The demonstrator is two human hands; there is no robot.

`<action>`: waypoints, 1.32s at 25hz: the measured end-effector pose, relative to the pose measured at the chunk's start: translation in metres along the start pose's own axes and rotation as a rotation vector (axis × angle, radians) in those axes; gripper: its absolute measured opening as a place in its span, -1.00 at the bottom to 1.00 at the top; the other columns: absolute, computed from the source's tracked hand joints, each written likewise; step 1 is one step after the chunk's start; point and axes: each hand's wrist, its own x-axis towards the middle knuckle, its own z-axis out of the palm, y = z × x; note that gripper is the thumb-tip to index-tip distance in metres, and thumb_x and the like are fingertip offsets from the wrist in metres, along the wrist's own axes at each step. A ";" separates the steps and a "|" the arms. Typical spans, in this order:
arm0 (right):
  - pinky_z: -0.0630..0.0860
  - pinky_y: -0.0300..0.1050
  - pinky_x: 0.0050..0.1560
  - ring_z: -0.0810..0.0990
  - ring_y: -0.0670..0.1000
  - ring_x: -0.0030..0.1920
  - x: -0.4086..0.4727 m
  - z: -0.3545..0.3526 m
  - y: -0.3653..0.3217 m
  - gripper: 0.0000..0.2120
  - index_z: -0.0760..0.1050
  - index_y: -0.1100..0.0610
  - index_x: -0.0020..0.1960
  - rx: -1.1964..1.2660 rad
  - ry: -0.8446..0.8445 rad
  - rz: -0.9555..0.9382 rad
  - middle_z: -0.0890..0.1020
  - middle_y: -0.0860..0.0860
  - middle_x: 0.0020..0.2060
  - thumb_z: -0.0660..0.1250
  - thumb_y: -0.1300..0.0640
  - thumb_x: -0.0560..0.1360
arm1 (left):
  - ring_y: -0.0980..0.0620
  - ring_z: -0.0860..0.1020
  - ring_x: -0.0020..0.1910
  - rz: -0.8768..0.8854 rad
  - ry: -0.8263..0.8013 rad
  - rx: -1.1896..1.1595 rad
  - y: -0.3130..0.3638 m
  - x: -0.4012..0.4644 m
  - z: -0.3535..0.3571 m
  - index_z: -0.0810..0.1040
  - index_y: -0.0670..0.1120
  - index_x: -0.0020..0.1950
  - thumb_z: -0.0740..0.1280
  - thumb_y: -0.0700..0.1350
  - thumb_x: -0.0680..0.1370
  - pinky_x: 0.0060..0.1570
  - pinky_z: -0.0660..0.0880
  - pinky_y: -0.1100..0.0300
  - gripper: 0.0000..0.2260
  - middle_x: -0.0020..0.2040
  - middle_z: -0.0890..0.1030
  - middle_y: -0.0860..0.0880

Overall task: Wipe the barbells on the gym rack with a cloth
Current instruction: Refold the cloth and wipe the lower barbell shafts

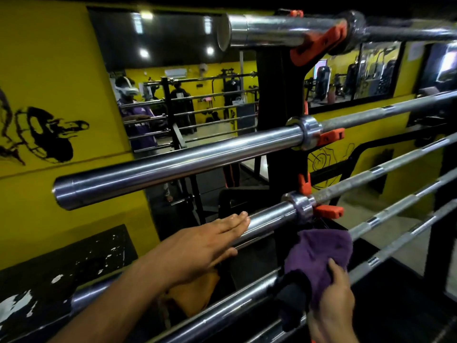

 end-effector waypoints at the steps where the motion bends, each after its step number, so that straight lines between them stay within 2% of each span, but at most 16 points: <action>1: 0.68 0.00 -0.07 0.73 0.03 -0.14 0.001 0.011 -0.001 -0.70 0.62 0.12 0.23 0.036 0.056 0.097 0.75 0.08 -0.06 0.19 0.08 0.63 | 0.46 -0.22 0.44 0.003 -0.025 0.015 -0.005 -0.012 -0.001 -0.31 0.33 0.55 -0.01 0.16 0.69 0.43 0.15 0.33 -0.44 0.41 -0.41 0.52; 3: 0.68 -0.10 -0.27 0.71 -0.01 -0.31 0.004 0.041 -0.005 -0.63 0.70 0.10 -0.06 0.070 0.074 0.182 0.74 0.00 -0.25 0.18 -0.05 0.64 | 0.54 -0.32 0.40 0.014 -0.077 0.037 -0.018 -0.033 0.000 -0.31 0.35 0.54 0.02 0.12 0.70 0.38 0.07 0.48 -0.43 0.42 -0.42 0.52; 6: 0.55 -0.25 -0.39 0.63 -0.04 -0.31 0.003 0.076 0.003 -0.70 0.49 -0.02 -0.10 0.076 0.085 0.236 0.65 -0.11 -0.46 0.08 -0.09 0.67 | 0.56 -0.31 0.41 0.026 -0.097 0.007 -0.029 -0.046 0.003 -0.23 0.29 0.57 0.09 -0.01 0.72 0.31 -0.08 0.61 -0.41 0.48 -0.38 0.48; 7: 0.53 -0.30 -0.41 0.62 -0.10 -0.31 0.001 0.083 0.009 -0.71 0.40 -0.05 -0.10 0.046 0.062 0.212 0.64 -0.15 -0.45 0.00 -0.05 0.70 | 0.53 -0.27 0.44 0.036 -0.082 -0.006 -0.030 -0.046 0.003 -0.19 0.25 0.60 0.11 -0.04 0.71 0.34 -0.11 0.60 -0.40 0.50 -0.34 0.45; 9: 0.46 -0.29 -0.46 0.60 -0.09 -0.34 -0.012 0.094 0.017 -0.68 0.32 -0.01 -0.14 0.008 0.090 0.201 0.59 -0.04 -0.31 -0.05 -0.06 0.71 | 0.54 -0.27 0.43 0.046 -0.052 -0.005 -0.032 -0.046 0.006 -0.17 0.21 0.61 0.11 -0.06 0.71 0.34 -0.15 0.61 -0.41 0.52 -0.31 0.42; 12: 0.47 -0.26 -0.50 0.64 0.04 -0.39 -0.031 0.097 0.015 -0.66 0.49 0.11 -0.04 0.038 0.083 0.246 0.61 0.10 -0.29 0.13 -0.13 0.65 | 0.63 -0.34 0.33 0.050 -0.045 -0.002 -0.034 -0.046 0.006 -0.19 0.21 0.60 0.08 -0.04 0.72 0.26 -0.22 0.67 -0.43 0.50 -0.32 0.41; 14: 0.54 -0.29 -0.45 0.67 -0.13 -0.38 -0.042 0.081 0.019 -0.72 0.51 0.09 0.23 -0.095 0.101 0.065 0.66 0.05 -0.11 0.19 -0.03 0.66 | 0.57 -0.30 0.38 0.058 -0.034 -0.013 -0.034 -0.046 0.007 -0.18 0.21 0.61 0.09 -0.04 0.72 0.29 -0.22 0.64 -0.43 0.52 -0.30 0.38; 16: 0.56 -0.41 -0.26 0.63 -0.30 -0.25 -0.059 0.064 0.014 -0.63 0.35 0.05 0.47 -0.275 0.068 -0.202 0.61 0.03 0.11 0.17 0.08 0.68 | 0.47 -0.22 0.47 0.076 0.002 -0.039 -0.036 -0.046 0.009 -0.16 0.20 0.62 0.09 -0.02 0.72 0.37 -0.17 0.58 -0.44 0.55 -0.27 0.36; 18: 0.44 -0.56 -0.13 0.56 -0.41 -0.14 -0.066 0.060 -0.004 -0.62 0.27 0.05 0.50 -0.550 -0.086 -0.538 0.55 -0.04 0.09 0.16 0.14 0.69 | 0.40 -0.16 0.51 0.082 0.023 -0.066 -0.035 -0.053 0.004 -0.15 0.21 0.62 0.07 0.02 0.72 0.44 -0.07 0.50 -0.45 0.53 -0.29 0.37; 20: 0.34 -0.58 0.01 0.48 -0.44 -0.01 -0.049 0.070 -0.022 -0.65 0.28 0.00 0.43 -0.985 -0.289 -0.807 0.49 -0.05 0.05 0.18 0.09 0.66 | 0.33 -0.08 0.54 0.049 0.001 -0.055 -0.036 -0.070 -0.003 -0.19 0.22 0.62 0.04 0.08 0.72 0.50 0.12 0.32 -0.45 0.52 -0.33 0.37; 22: 0.27 -0.31 0.36 0.43 -0.20 0.29 -0.013 0.078 -0.031 -0.63 0.32 -0.02 0.43 -1.395 -0.458 -0.945 0.49 0.01 0.22 0.16 0.01 0.64 | 0.31 0.06 0.52 -0.026 -0.037 -0.018 -0.043 -0.099 -0.004 -0.23 0.25 0.60 0.02 0.16 0.70 0.38 0.34 0.28 -0.44 0.51 -0.36 0.37; 24: 0.16 0.01 0.50 0.34 0.05 0.44 0.022 0.079 -0.029 -0.64 0.39 0.05 0.37 -1.725 -0.524 -1.028 0.51 0.07 0.31 0.14 -0.06 0.63 | 0.33 0.29 0.39 -0.017 0.139 0.147 -0.046 -0.129 0.001 -0.09 0.22 0.63 0.06 0.25 0.63 0.03 0.38 0.46 -0.40 0.61 -0.14 0.30; 26: 0.25 0.12 0.42 0.47 0.14 0.30 0.044 0.079 -0.021 -0.68 0.48 0.08 0.14 -1.866 -0.559 -1.181 0.59 0.07 0.11 0.11 -0.11 0.60 | 0.26 0.53 0.20 -0.058 0.232 0.201 -0.048 -0.148 0.013 0.26 0.09 0.59 0.22 0.30 0.51 -0.16 0.33 0.49 -0.32 0.55 0.32 0.13; 27: 0.32 0.10 0.31 0.54 0.16 0.16 0.046 0.088 -0.020 -0.70 0.48 0.07 0.00 -1.885 -0.549 -1.233 0.61 0.07 -0.03 0.10 -0.12 0.57 | 0.21 0.58 0.16 -0.058 0.231 0.204 -0.048 -0.150 0.018 0.34 0.05 0.55 0.31 0.30 0.46 -0.20 0.35 0.48 -0.29 0.49 0.42 0.09; 30: 0.36 -0.02 -0.10 0.61 0.19 -0.10 0.046 0.124 -0.025 -0.67 0.45 0.04 -0.24 -2.069 -0.508 -1.131 0.64 0.08 -0.25 0.12 -0.17 0.49 | 0.15 0.55 0.24 -0.021 0.247 0.179 -0.046 -0.148 0.025 0.32 0.07 0.55 0.41 0.25 0.46 -0.13 0.38 0.43 -0.29 0.50 0.41 0.08; 33: 0.39 -0.03 -0.19 0.63 0.19 -0.11 0.052 0.141 -0.026 -0.55 0.56 0.01 -0.14 -2.238 -0.542 -0.974 0.67 0.07 -0.19 0.06 -0.28 0.48 | 0.15 0.56 0.26 -0.011 0.291 0.175 -0.049 -0.148 0.023 0.30 0.09 0.56 0.37 0.17 0.50 -0.23 0.48 0.40 -0.36 0.51 0.39 0.12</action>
